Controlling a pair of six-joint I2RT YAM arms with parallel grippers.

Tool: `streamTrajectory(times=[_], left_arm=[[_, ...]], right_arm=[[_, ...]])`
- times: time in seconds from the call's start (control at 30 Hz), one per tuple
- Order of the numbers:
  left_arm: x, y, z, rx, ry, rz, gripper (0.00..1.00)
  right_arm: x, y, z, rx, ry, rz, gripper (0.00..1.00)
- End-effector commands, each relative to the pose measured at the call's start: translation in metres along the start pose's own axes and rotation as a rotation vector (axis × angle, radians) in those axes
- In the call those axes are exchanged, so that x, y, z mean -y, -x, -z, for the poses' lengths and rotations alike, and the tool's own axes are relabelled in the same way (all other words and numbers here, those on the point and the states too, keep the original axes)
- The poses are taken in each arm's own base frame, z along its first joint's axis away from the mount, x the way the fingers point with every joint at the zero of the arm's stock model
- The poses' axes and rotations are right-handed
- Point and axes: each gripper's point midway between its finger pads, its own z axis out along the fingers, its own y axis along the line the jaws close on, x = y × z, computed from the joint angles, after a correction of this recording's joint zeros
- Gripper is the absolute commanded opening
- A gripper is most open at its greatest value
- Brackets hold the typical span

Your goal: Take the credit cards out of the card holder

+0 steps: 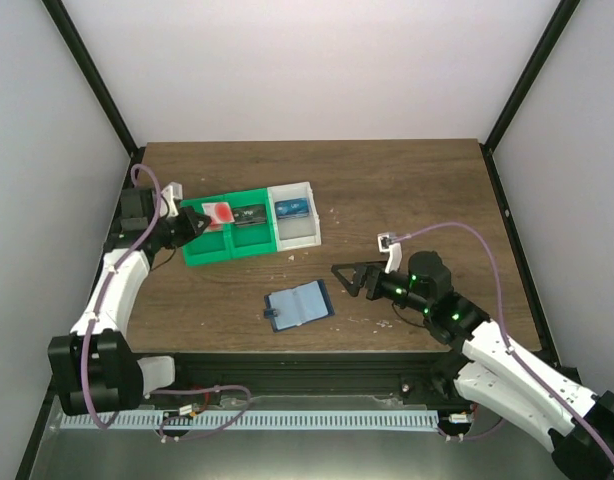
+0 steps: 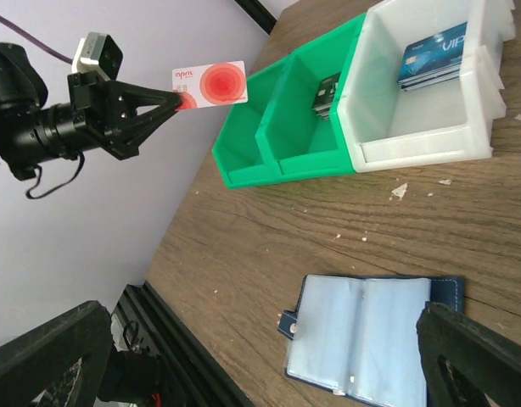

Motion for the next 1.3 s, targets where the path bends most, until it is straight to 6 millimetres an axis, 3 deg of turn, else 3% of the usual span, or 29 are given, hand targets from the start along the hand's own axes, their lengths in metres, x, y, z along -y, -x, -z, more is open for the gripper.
streamTrajectory(times=[0.0,0.27,0.7,1.27], left_arm=[[-0.020,0.013,0.007,-0.017,0.163,-0.089,0.00],[-0.063,0.021,-0.001,-0.088,0.214,-0.044,0.00],[-0.097,0.024,-0.026,-0.157,0.292,-0.038,0.00],[-0.101,0.039,-0.057,-0.127,0.198,0.018,0.00]], right_arm=[[0.005,0.001,0.006,0.010,-0.041,0.019,1.00],[0.006,-0.009,0.008,-0.008,-0.015,-0.014,1.00],[0.007,-0.004,0.010,0.028,-0.015,-0.031,1.00],[0.006,-0.001,0.018,0.076,-0.009,-0.031,1.00]])
